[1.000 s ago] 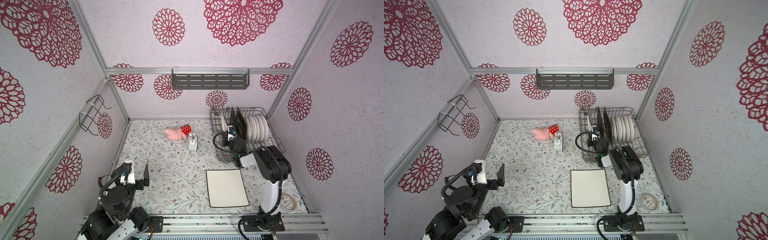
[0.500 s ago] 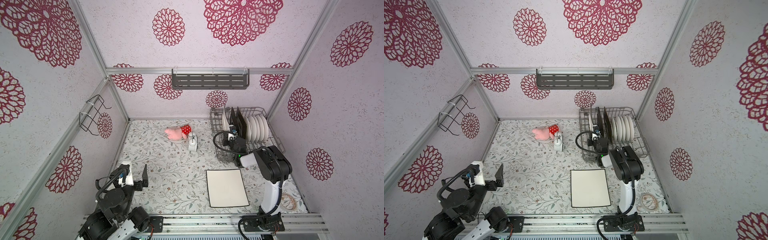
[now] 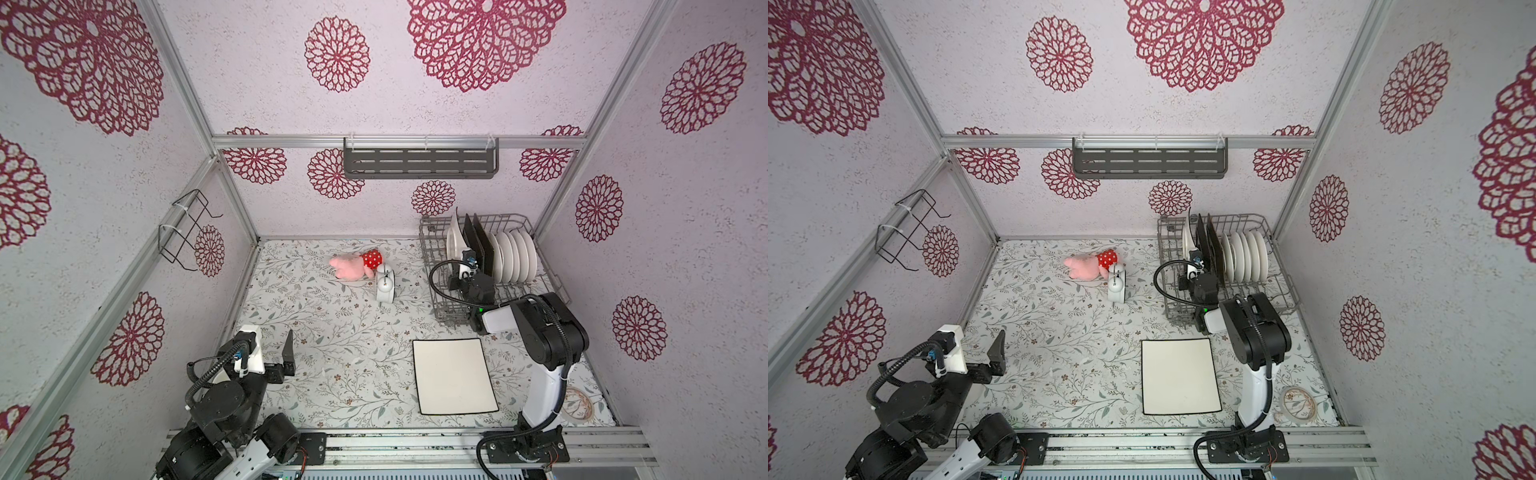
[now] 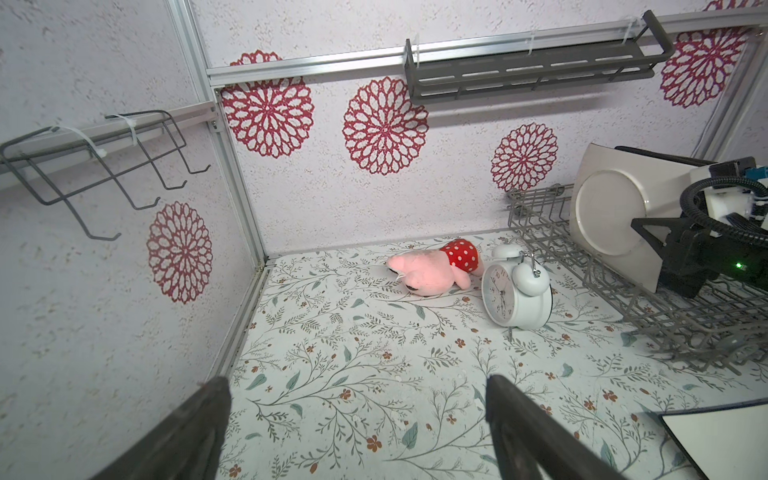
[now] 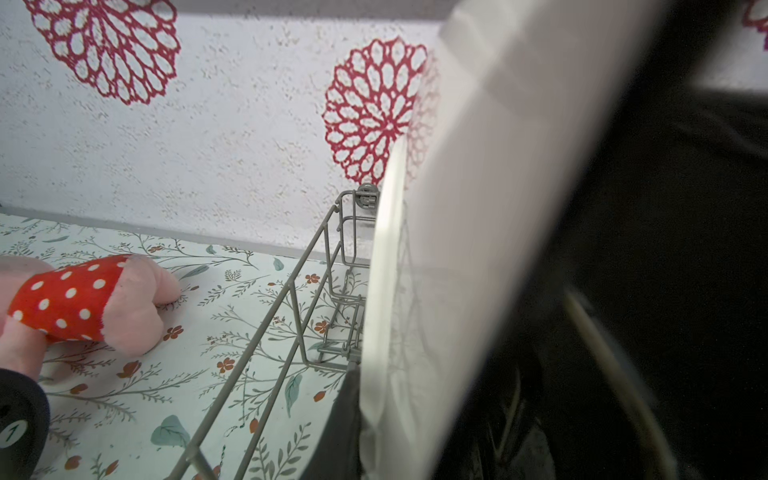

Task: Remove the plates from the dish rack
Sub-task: 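Lift the white square plate up out of the rack with the right gripper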

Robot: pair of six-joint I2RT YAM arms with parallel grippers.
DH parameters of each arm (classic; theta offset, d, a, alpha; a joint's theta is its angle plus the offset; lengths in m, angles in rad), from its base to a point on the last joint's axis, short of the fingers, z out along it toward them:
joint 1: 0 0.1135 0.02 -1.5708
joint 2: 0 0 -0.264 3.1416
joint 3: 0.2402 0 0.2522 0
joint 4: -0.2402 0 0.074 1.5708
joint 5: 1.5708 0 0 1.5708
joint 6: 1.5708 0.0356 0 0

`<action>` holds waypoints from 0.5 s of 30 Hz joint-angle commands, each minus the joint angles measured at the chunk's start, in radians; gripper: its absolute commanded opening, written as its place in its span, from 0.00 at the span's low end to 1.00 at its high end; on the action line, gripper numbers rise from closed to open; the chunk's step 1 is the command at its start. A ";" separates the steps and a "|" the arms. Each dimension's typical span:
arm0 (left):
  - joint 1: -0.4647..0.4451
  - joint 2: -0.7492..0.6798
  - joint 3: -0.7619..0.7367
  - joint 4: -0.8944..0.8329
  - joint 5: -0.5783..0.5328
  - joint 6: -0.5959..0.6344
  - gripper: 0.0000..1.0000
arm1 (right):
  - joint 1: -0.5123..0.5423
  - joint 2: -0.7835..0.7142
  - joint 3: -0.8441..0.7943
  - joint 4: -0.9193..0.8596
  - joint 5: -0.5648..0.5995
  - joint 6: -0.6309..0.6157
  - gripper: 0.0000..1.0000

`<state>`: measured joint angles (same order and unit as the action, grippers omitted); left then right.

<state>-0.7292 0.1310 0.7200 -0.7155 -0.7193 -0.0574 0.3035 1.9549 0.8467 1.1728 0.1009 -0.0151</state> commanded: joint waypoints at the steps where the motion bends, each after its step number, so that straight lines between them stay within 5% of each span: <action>1: 0.009 -0.017 -0.011 0.025 0.015 0.018 0.98 | -0.004 -0.088 0.013 0.081 -0.033 0.003 0.14; 15: 0.008 -0.046 -0.013 0.025 0.036 0.019 0.98 | 0.005 -0.142 0.025 0.040 -0.044 -0.031 0.11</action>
<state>-0.7280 0.1036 0.7151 -0.7155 -0.6960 -0.0555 0.3038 1.9011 0.8463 1.0908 0.0883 -0.0353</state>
